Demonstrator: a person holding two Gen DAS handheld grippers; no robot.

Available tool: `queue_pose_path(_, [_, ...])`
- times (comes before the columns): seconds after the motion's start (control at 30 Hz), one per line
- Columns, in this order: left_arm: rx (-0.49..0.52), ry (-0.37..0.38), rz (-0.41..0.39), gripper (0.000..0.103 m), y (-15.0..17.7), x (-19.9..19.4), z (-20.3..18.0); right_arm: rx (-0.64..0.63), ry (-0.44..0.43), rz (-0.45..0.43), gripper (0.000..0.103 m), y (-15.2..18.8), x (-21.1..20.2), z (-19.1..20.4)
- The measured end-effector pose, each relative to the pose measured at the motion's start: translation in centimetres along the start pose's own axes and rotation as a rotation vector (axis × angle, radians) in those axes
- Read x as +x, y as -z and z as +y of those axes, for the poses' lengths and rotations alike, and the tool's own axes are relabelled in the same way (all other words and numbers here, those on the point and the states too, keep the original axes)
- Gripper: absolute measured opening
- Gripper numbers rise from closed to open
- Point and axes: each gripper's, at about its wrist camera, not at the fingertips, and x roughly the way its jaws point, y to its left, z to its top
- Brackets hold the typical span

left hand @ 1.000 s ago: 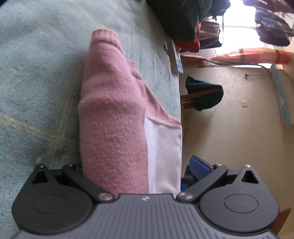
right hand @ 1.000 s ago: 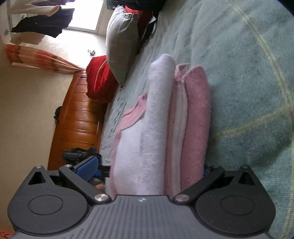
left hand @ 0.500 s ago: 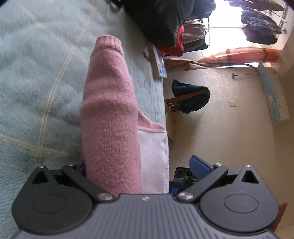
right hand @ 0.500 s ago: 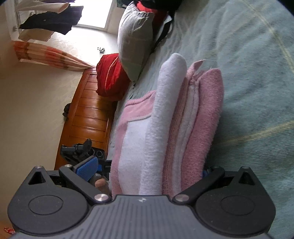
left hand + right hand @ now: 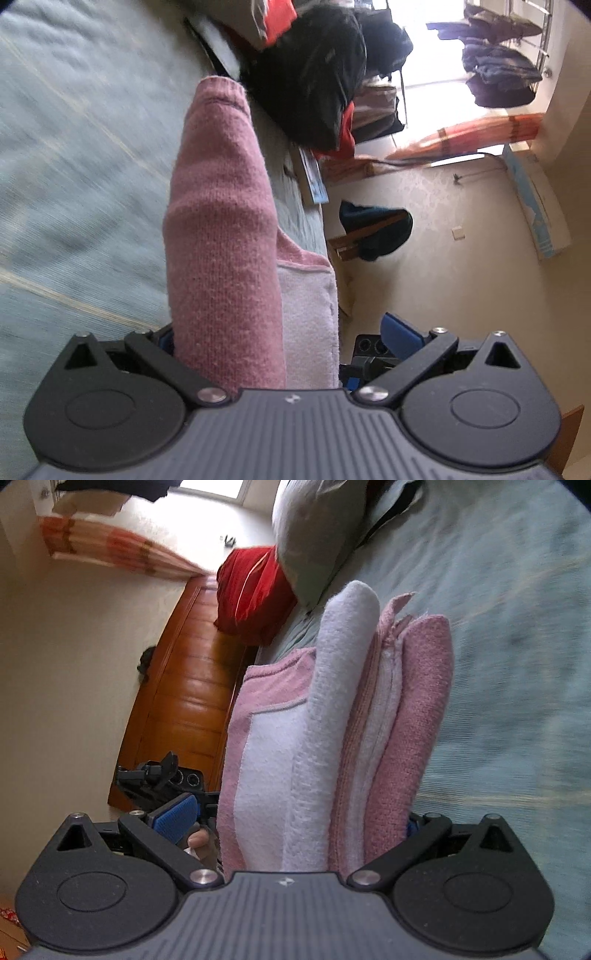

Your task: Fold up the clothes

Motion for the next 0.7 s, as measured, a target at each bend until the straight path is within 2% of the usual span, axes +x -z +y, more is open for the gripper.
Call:
queue_pose_path(0.27, [-0.052,-0.049,-0.156,0.102,-4.1,-11.0,3.8,-0.051,-0.028,0.125,0.103,-1.6,12.0,4.5])
queue_pose_path(0.47, [-0.065,-0.114,-0.268,0.102,-5.3,-18.5,6.0,-0.077,-0.071,0.221,0.103,-2.7,22.5,7.1])
queue_pose_path(0.7, [-0.092,-0.168,-0.381,0.102,-7.5,-26.1,10.3,-0.100,-0.083,0.322,0.103,-2.9,33.7,9.3])
